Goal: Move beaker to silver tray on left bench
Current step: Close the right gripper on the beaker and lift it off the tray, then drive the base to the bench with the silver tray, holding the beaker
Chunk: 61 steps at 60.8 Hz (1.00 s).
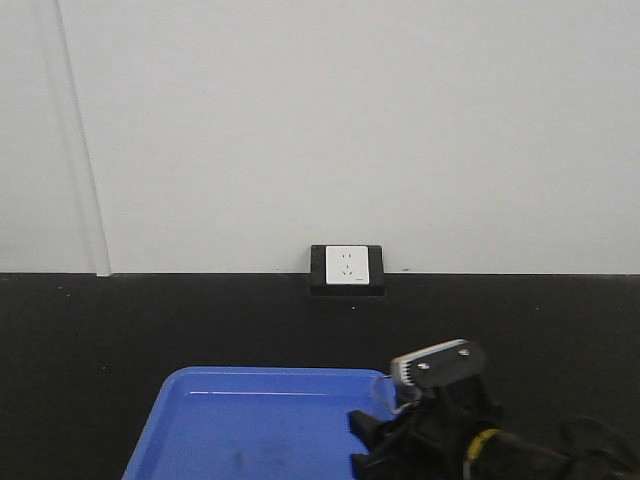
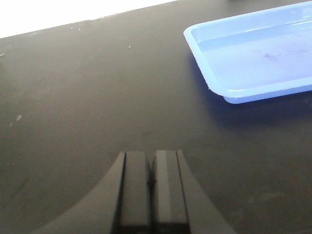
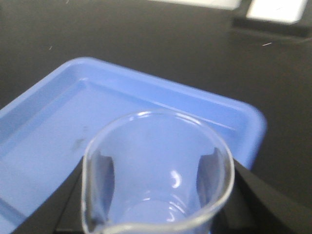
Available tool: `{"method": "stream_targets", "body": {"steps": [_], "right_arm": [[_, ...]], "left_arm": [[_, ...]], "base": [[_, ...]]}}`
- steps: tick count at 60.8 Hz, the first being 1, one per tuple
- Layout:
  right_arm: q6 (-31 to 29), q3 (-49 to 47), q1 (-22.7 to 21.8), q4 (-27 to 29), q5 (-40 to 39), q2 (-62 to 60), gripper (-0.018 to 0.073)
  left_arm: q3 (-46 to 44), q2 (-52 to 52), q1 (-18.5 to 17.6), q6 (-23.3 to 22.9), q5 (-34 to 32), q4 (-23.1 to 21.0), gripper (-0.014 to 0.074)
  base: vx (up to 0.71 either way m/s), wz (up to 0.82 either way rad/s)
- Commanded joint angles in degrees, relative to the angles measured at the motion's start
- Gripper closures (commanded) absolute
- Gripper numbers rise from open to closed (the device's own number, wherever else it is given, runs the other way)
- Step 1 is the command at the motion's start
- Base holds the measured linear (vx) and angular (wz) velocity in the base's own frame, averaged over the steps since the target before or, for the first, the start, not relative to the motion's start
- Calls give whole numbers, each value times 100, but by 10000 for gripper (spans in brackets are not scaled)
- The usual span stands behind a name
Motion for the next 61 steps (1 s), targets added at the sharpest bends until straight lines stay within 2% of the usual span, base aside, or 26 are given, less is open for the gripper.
{"method": "stream_targets", "body": {"steps": [1, 13, 25, 32, 61], "right_arm": [[-58, 479, -273, 25, -187, -1134, 573], [-383, 1796, -665, -71, 146, -3157, 573], [-439, 2156, -664, -15, 438, -4293, 573], [-718, 2156, -664, -39, 637, -4419, 573], [-718, 2186, -664, -19, 769, -4446, 571]], "left_arm": [[114, -43, -37, -11, -471, -25, 595], [114, -43, -37, -11, -471, -25, 595], [114, -43, -37, -11, -471, -25, 595], [114, -43, -37, -11, -471, -25, 595], [114, -43, -37, -11, -471, -25, 595]], "base": [[0, 0], [0, 0], [0, 0], [0, 0], [0, 0]]}}
